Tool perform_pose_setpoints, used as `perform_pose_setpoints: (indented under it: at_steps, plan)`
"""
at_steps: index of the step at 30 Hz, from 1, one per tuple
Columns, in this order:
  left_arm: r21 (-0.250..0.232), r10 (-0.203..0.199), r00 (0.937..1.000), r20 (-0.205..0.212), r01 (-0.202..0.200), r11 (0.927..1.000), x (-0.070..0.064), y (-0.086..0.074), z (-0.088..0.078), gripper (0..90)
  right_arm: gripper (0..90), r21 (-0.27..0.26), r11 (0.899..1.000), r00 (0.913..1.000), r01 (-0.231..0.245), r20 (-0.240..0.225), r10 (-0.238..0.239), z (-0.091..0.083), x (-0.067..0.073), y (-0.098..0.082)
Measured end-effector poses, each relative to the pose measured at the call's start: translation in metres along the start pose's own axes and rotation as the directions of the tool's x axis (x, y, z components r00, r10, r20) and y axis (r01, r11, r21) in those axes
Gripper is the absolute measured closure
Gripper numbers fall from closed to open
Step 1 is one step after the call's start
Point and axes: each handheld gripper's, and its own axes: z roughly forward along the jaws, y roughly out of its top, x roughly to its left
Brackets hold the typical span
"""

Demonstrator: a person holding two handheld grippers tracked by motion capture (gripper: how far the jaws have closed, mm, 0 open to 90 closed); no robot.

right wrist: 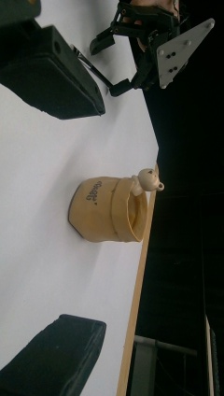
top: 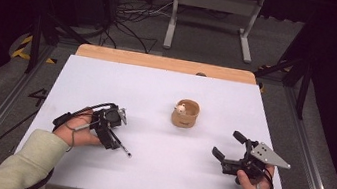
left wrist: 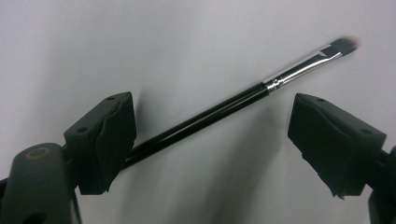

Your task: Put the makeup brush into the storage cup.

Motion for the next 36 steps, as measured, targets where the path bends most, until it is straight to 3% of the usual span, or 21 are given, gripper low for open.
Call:
perform_pose_setpoints:
  at_steps: [9,13,18,27,34,36]
  plan:
    - [0.016,0.005,0.9999,-0.013,-0.005,0.9999,0.000,0.001,0.001,18.9,0.2,0.003,1.000,1.0000,-0.001,-0.002,0.001,0.000,0.000,0.000]
    - [0.034,0.017,0.9992,-0.036,-0.016,0.9993,-0.002,0.002,0.001,23.7,0.2,0.003,1.000,1.0000,-0.001,-0.004,0.001,0.000,0.000,0.000]
    - [0.058,0.036,0.9989,-0.030,-0.034,0.9977,-0.002,0.004,-0.001,29.3,0.3,0.004,1.000,1.0000,-0.002,-0.005,0.002,0.000,0.000,0.000]
    - [0.085,0.074,0.9968,-0.030,-0.071,0.9939,-0.007,0.005,-0.006,63.0,0.3,0.005,1.000,0.9999,-0.004,-0.013,0.004,0.000,0.001,0.000]
    - [0.110,0.112,0.9934,-0.023,-0.109,0.9880,-0.010,0.006,-0.007,81.8,0.2,0.005,1.000,0.9997,-0.005,-0.022,0.006,0.001,0.001,0.000]
    - [0.107,0.113,0.9934,-0.023,-0.110,0.9882,-0.010,0.006,-0.007,82.9,0.3,0.000,1.000,0.9997,-0.006,-0.022,0.006,0.001,0.001,0.000]
